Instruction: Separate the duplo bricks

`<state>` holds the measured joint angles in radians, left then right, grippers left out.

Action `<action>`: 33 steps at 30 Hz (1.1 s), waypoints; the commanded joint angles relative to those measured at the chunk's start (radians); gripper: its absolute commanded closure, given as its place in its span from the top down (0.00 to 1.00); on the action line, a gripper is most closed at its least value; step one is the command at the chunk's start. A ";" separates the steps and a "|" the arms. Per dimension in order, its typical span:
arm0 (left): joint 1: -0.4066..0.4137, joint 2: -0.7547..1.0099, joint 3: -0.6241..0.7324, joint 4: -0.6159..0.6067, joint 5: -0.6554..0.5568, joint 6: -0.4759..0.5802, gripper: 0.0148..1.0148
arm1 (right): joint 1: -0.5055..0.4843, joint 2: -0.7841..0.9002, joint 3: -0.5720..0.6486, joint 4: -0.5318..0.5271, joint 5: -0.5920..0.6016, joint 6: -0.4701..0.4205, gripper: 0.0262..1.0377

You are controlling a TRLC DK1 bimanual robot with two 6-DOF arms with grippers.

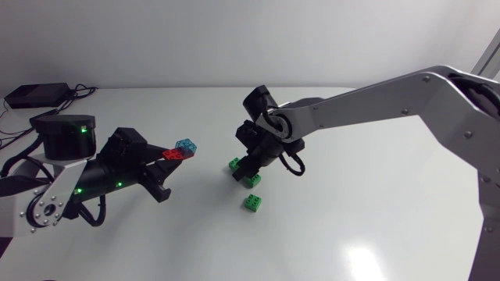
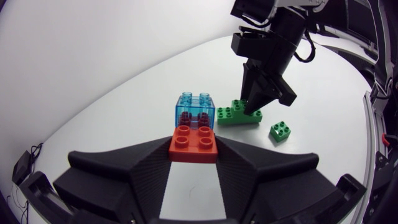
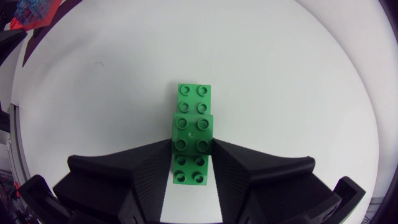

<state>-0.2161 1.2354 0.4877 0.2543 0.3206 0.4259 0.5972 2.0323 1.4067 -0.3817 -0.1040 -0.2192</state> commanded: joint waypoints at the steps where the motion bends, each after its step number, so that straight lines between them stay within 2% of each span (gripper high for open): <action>1: -0.003 -0.019 -0.015 -0.010 0.025 0.004 0.40 | -0.010 0.022 0.017 0.004 -0.002 -0.025 0.50; 2: -0.003 -0.020 -0.017 -0.013 0.031 0.005 0.40 | -0.013 0.020 0.015 0.003 -0.005 -0.029 0.53; 8: -0.009 -0.027 -0.017 -0.024 0.043 0.008 0.40 | -0.019 0.019 0.003 0.009 -0.016 -0.034 0.53; 11: -0.012 -0.033 -0.017 -0.030 0.044 0.008 0.40 | -0.020 0.019 0.000 0.014 -0.020 -0.039 0.60; 14: -0.011 -0.065 -0.014 -0.069 0.078 0.025 0.40 | -0.031 -0.026 -0.012 0.015 -0.034 -0.057 0.73; 17: 0.003 -0.102 -0.001 -0.148 0.144 0.070 0.40 | -0.062 -0.116 -0.040 0.023 -0.097 -0.092 0.84; 21: 0.006 -0.145 0.009 -0.248 0.216 0.142 0.40 | -0.086 -0.234 -0.089 0.035 -0.200 -0.175 0.94; 24: 0.009 -0.154 0.032 -0.340 0.278 0.200 0.40 | -0.086 -0.313 -0.117 0.021 -0.284 -0.258 0.95; 27: 0.011 -0.145 0.052 -0.400 0.316 0.241 0.40 | -0.066 -0.363 -0.121 -0.054 -0.344 -0.347 0.95; 33: 0.011 -0.079 0.117 -0.513 0.393 0.326 0.40 | 0.012 -0.422 -0.132 -0.180 -0.453 -0.457 0.95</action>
<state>-0.2150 1.1286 0.5594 -0.2352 0.6876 0.6991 0.5854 1.6226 1.3106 -0.5262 -0.5346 -0.6151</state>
